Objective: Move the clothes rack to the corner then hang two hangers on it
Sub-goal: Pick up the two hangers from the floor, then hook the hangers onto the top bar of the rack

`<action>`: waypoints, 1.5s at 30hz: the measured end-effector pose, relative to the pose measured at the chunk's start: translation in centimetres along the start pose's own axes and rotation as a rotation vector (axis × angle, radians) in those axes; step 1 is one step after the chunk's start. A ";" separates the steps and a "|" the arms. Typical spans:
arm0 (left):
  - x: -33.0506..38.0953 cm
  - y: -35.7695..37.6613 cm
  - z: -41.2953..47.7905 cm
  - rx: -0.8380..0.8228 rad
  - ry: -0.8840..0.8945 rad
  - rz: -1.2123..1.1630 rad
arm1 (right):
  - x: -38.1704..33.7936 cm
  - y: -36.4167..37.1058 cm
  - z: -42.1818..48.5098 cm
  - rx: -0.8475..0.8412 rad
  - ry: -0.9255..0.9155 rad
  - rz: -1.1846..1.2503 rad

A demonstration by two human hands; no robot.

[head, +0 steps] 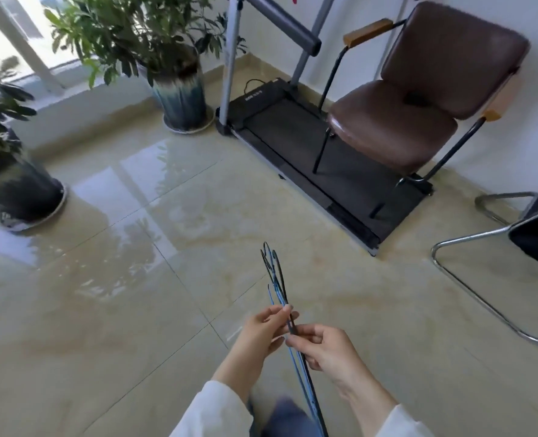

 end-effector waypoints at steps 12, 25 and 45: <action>-2.7 -9.8 -15.8 0.355 0.258 -0.202 | 2.0 14.7 -4.0 -0.266 0.102 -0.370; -13.8 -26.9 -41.1 0.803 0.606 -0.622 | 9.5 42.9 -10.3 -0.589 -0.043 -0.900; -35.9 -37.2 -77.6 1.723 0.989 -1.266 | 26.1 82.4 -26.9 -1.178 -0.930 -1.601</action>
Point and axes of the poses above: each hand's wrist, its own z-axis towards the middle knuckle, its own y-axis out of the palm, x = y × z, the point moved 8 cm from there along z, towards the middle knuckle, and after that the axes turned 14 degrees about -x, right-handed, at the moved point
